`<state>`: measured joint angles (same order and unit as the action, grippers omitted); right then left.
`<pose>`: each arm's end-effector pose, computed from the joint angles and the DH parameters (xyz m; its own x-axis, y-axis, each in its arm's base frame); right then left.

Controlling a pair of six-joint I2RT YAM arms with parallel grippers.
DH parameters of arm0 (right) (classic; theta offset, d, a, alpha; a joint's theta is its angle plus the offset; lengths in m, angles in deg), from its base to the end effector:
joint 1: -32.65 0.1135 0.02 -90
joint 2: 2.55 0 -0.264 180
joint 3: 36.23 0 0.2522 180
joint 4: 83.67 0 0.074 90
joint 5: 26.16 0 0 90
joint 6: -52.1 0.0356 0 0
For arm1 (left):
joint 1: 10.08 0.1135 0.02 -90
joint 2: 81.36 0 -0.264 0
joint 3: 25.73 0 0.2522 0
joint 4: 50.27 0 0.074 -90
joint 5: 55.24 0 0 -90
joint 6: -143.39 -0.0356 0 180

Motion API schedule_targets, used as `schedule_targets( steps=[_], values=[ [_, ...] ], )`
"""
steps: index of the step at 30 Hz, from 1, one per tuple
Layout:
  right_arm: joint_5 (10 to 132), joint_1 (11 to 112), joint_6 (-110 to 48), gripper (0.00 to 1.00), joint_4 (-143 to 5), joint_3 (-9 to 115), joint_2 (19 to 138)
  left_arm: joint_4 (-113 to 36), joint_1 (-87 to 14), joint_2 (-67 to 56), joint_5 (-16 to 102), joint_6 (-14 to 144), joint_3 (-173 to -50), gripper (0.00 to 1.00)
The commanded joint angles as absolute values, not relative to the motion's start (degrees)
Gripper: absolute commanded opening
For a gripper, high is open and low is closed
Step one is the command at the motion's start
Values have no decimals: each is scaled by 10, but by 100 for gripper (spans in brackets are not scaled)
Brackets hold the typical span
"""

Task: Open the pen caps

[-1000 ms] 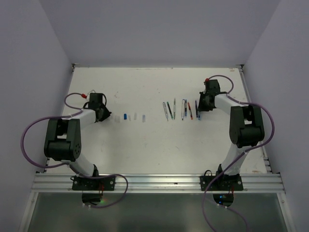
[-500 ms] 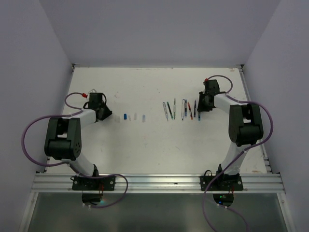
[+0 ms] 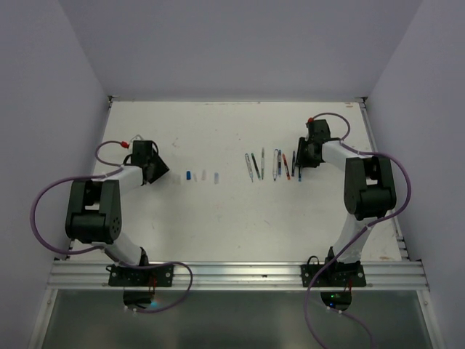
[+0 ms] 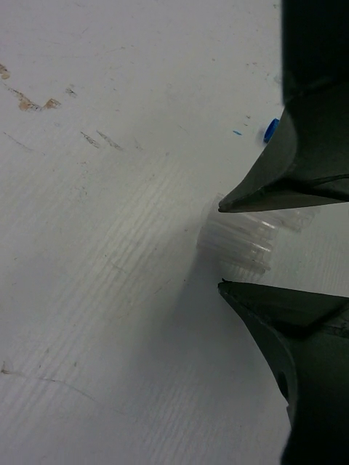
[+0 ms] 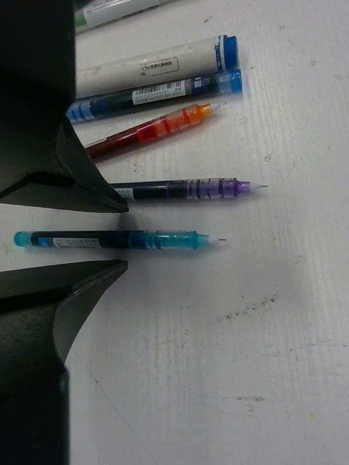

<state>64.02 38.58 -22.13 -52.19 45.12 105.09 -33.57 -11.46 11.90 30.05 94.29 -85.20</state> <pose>0.3825 0.0398 0.1607 -0.8382 0.1862 -0.5125 0.1276 0.9808 0.1475 0.3142 -0.0046 0.1523 -0.5645 -0.6391 -0.5224 -0.5263 0.7662 -0.3687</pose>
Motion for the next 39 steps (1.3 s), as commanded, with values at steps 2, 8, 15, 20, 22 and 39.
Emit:
schedule_targets(
  steps=[2,8,15,20,22,39],
  values=[
    [637,383,-230,37,-527,462,1038,-307,-108,90,293,943,-838,48],
    [636,383,-230,45,-522,451,1011,-298,-108,40,296,944,-829,62],
    [632,384,-227,61,-516,420,946,-282,-108,-31,311,942,-829,71],
    [634,384,-225,68,-514,377,883,-308,-110,-84,359,931,-811,79],
    [635,384,-224,70,-513,356,864,-317,-111,-97,369,929,-807,90],
    [659,389,-200,99,-434,248,676,-429,-271,-149,442,967,-772,100]
  ],
)
